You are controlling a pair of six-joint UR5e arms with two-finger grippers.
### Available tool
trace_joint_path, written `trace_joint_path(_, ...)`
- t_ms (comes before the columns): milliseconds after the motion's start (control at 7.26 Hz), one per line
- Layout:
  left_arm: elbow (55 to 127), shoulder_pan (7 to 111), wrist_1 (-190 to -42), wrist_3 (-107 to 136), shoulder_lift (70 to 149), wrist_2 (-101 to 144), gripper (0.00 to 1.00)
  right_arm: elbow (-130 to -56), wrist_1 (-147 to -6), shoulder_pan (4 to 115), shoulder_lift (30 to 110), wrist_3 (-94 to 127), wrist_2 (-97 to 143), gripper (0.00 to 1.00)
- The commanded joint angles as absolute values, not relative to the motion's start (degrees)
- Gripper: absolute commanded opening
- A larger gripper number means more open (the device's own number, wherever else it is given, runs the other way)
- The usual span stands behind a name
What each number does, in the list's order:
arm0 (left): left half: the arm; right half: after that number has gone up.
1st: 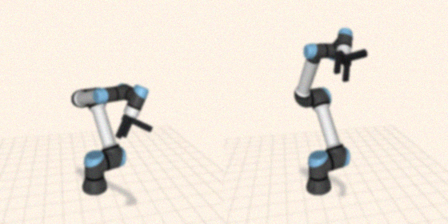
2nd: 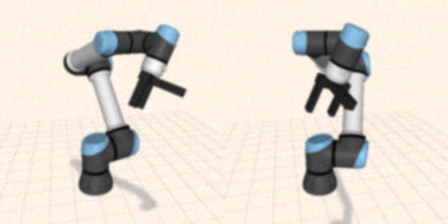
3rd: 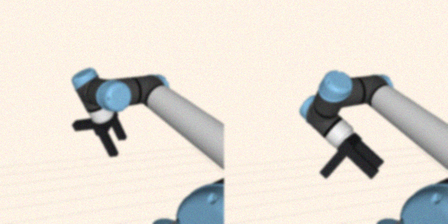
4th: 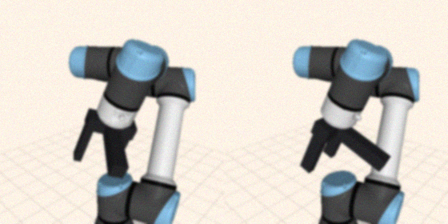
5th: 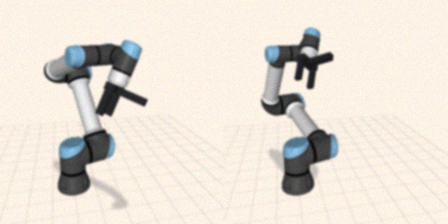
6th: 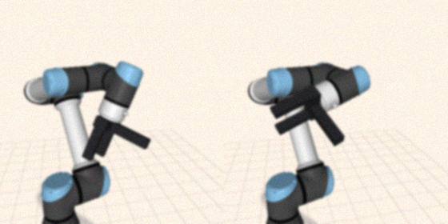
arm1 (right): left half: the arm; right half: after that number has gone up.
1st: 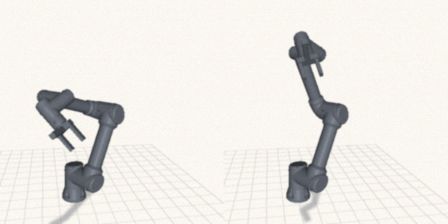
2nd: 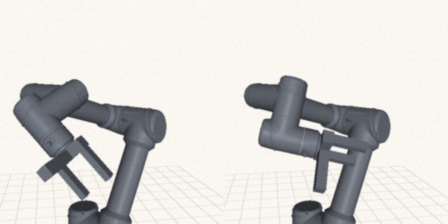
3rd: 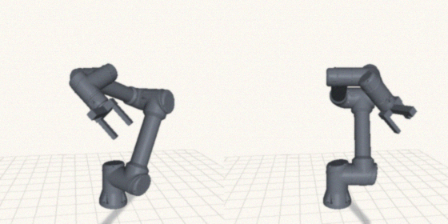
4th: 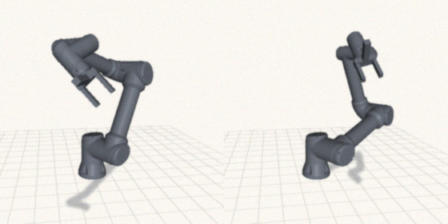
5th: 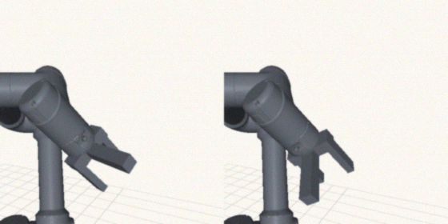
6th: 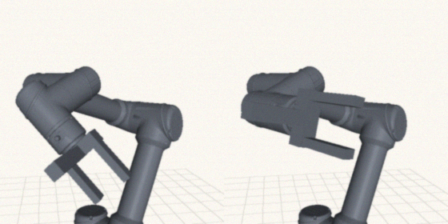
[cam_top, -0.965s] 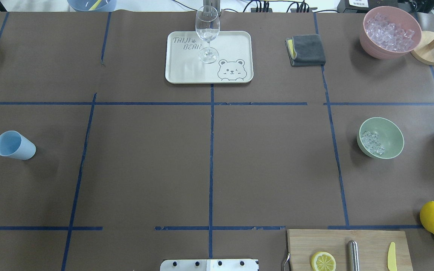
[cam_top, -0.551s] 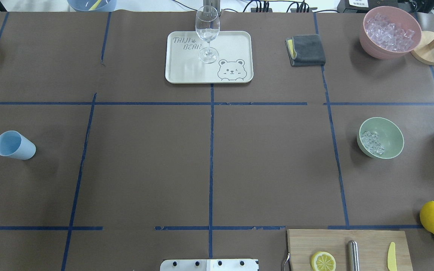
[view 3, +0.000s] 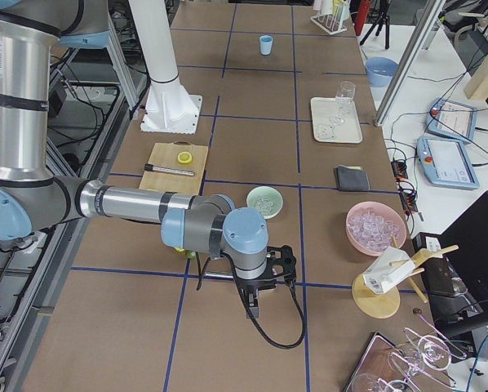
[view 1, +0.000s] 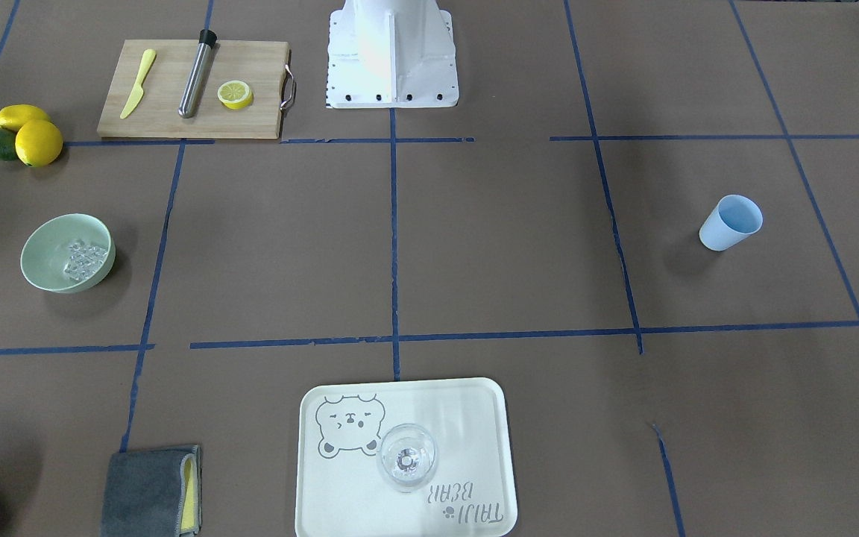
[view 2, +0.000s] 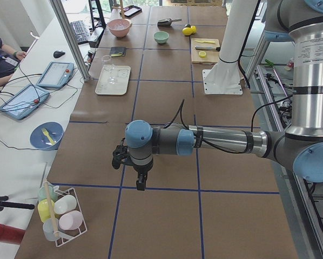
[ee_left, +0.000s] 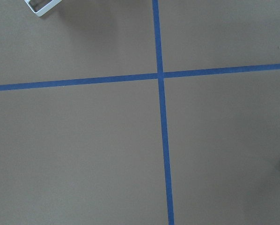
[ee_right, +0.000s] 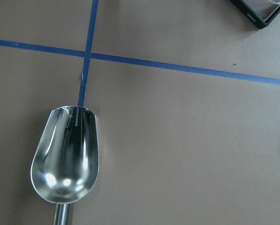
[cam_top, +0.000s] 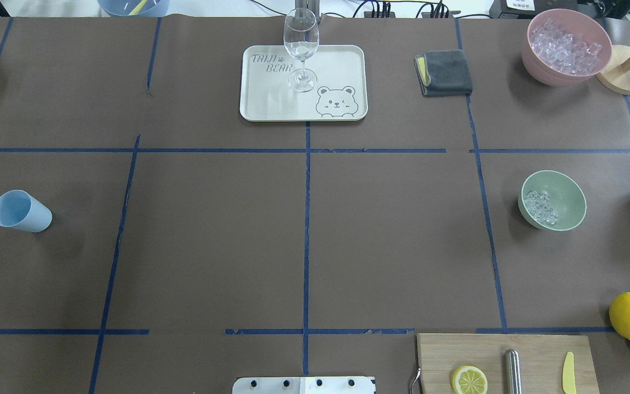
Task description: Pour ice into bowl
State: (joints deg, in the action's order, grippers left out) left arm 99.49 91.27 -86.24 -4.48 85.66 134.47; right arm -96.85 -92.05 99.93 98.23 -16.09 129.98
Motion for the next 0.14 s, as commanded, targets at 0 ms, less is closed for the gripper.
trace_joint_path(0, 99.49, 91.23, -86.4, -4.48, 85.69, 134.47, 1.0, -97.03, -92.02, 99.84, 98.26, -16.17, 129.99, 1.0)
